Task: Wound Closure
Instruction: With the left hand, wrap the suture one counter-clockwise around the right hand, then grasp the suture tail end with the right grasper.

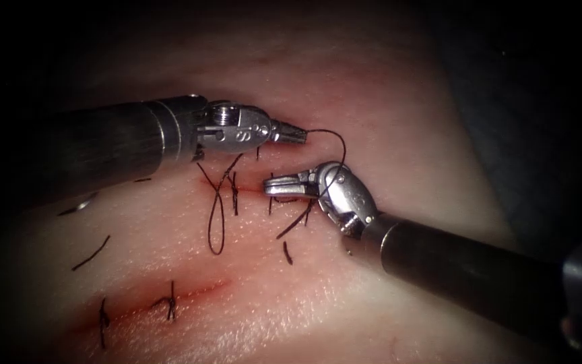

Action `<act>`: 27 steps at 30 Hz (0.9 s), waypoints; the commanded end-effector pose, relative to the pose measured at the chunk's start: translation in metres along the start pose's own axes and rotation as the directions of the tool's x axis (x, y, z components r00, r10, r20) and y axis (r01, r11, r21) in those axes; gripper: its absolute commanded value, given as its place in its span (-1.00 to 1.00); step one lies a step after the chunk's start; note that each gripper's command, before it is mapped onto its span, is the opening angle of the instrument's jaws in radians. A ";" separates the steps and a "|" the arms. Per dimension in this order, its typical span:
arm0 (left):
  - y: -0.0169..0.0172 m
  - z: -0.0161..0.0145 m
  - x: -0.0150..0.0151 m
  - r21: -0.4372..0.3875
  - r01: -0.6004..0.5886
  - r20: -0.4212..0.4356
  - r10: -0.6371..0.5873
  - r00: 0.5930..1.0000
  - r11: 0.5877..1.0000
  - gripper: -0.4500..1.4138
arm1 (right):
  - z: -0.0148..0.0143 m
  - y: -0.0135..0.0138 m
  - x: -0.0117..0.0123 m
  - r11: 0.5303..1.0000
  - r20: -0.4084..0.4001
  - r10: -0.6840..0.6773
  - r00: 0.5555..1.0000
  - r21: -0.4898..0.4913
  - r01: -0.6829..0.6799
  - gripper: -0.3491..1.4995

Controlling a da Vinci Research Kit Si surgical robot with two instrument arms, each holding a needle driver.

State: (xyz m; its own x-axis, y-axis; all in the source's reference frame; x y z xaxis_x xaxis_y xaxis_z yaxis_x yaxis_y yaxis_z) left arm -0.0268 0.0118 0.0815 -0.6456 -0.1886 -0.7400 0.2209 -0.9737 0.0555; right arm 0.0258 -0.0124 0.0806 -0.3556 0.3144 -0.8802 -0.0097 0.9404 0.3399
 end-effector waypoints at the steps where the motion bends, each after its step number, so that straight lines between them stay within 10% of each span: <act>1: -0.0006 0.0006 -0.0001 0.004 0.000 -0.001 0.000 1.000 1.000 -1.00 | 0.0009 0.0001 -0.0004 1.000 -0.008 0.001 1.000 0.005 -0.001 -1.00; 15: 0.0050 0.0065 -0.0048 -0.052 0.077 -0.033 -0.078 0.996 0.996 -1.00 | -0.0005 -0.0010 0.0014 0.945 -0.182 0.216 0.959 -0.207 -0.252 -1.00; 27: 0.0118 0.0106 -0.0041 -0.061 0.078 -0.056 -0.082 0.995 0.995 -1.00 | -0.0005 -0.0023 -0.0012 0.588 -0.294 0.382 0.876 -0.654 -0.476 -0.71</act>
State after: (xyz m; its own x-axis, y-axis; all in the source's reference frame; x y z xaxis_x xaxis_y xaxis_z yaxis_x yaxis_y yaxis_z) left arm -0.0288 -0.0010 0.0918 -0.6217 -0.1012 -0.7767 0.2168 -0.9751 -0.0465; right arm 0.0249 -0.0154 0.0807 -0.5918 0.5959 -0.5428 -0.4580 0.3055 0.8348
